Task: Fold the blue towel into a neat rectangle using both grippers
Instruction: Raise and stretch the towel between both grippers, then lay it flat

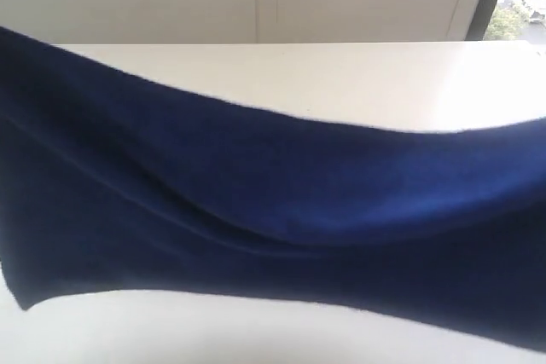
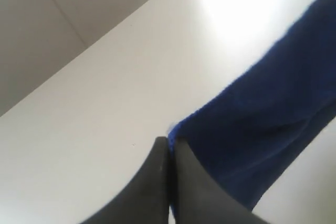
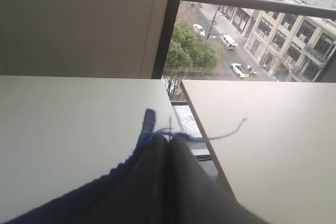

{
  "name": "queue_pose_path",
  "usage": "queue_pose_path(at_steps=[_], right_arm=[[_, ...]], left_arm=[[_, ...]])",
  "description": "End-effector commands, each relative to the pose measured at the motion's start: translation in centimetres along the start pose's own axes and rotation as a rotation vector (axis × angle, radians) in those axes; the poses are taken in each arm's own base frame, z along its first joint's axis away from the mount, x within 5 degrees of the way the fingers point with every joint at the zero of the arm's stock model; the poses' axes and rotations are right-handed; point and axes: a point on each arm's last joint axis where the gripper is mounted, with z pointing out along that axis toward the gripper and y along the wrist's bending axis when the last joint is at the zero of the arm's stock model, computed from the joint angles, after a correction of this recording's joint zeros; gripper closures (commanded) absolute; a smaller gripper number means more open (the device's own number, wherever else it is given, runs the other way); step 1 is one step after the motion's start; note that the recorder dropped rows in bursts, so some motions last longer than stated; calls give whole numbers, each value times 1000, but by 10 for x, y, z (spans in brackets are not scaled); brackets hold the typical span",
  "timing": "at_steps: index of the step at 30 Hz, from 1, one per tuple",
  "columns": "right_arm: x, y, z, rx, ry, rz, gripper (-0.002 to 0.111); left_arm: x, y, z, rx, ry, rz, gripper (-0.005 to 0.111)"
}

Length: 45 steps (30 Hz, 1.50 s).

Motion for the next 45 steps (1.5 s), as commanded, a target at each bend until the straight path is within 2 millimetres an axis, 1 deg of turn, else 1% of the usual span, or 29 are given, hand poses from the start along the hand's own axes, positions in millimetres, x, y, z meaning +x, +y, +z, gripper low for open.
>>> queue_pose_path(at_steps=[1,3,5,7,8,10,11,13,15,18,19,20,21,24,26,29,33,37,41,45], right_arm=[[7,-2,-15,3,4,-19,108],[7,0,-8,-18,35,-25,108],[7,5,9,-44,71,-37,108],[9,12,32,-72,106,-49,108],[12,17,46,-87,136,-58,108],[20,27,75,-116,200,-67,108],[25,32,92,-130,221,-74,108],[37,44,129,-156,267,-92,108],[52,55,165,-182,324,-108,108],[73,71,209,-210,379,-96,108],[80,75,221,-217,390,-84,108],[92,81,238,-227,419,-73,108],[100,85,249,-236,423,-73,108],[130,99,282,-265,472,-78,108],[147,106,300,-276,504,-78,108],[161,113,322,-282,551,-82,108],[172,119,340,-286,570,-78,108],[174,121,352,-284,567,-77,108],[170,122,360,-278,551,-64,108],[167,111,368,-239,549,-2,108]], left_arm=[[5,-2,-14,-59,20,-27,107],[8,5,-6,-100,51,-66,107],[12,12,8,-136,60,-103,107],[19,20,31,-147,78,-134,107],[22,24,44,-156,81,-155,107],[35,32,74,-165,115,-203,107],[42,34,87,-165,136,-220,107],[59,40,117,-178,172,-239,107],[74,45,143,-194,198,-252,107],[99,51,181,-215,247,-267,107],[106,53,193,-222,260,-274,107],[114,56,205,-231,275,-283,107],[119,59,214,-247,271,-293,107],[140,65,243,-301,264,-304,107],[151,68,257,-323,266,-298,107],[169,69,275,-348,278,-304,107],[177,72,292,-356,286,-300,107],[173,79,303,-363,271,-303,107],[168,86,312,-372,253,-301,107],[168,90,320,-381,259,-300,107]])
